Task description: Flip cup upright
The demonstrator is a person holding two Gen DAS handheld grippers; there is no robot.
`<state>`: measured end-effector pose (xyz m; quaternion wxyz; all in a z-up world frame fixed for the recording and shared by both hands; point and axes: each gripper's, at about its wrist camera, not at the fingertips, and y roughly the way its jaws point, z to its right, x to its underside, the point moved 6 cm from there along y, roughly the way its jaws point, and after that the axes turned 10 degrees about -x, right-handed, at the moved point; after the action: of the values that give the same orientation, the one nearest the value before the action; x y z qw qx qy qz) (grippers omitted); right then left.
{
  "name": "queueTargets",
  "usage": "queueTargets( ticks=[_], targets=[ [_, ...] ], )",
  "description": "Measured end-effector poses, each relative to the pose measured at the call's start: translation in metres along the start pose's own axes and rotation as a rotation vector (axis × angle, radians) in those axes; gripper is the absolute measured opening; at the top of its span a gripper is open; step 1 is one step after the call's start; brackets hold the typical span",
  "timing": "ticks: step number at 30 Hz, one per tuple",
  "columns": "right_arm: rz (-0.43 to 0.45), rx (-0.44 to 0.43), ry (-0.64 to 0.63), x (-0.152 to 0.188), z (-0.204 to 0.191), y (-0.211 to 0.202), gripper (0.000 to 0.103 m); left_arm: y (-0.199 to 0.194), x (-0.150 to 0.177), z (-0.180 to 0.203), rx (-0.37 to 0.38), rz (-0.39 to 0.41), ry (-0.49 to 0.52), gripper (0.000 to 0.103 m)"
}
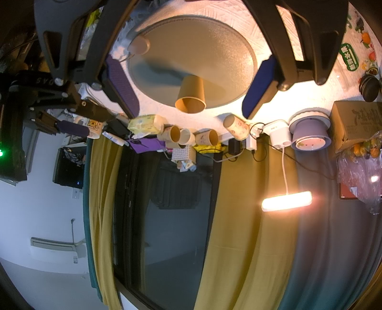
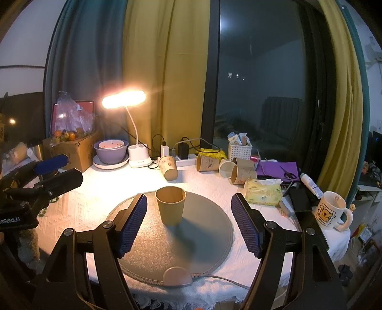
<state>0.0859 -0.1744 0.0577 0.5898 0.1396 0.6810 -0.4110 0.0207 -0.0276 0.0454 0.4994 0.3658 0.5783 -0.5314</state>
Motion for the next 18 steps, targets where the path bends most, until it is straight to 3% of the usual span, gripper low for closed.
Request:
queueTargets(
  ticks=[18],
  targets=[
    [-0.007, -0.002, 0.001, 0.0031, -0.0025, -0.0005, 0.076, 0.0007, 0.0061, 0.0002, 0.005, -0.011, 0.0, 0.089]
  ],
)
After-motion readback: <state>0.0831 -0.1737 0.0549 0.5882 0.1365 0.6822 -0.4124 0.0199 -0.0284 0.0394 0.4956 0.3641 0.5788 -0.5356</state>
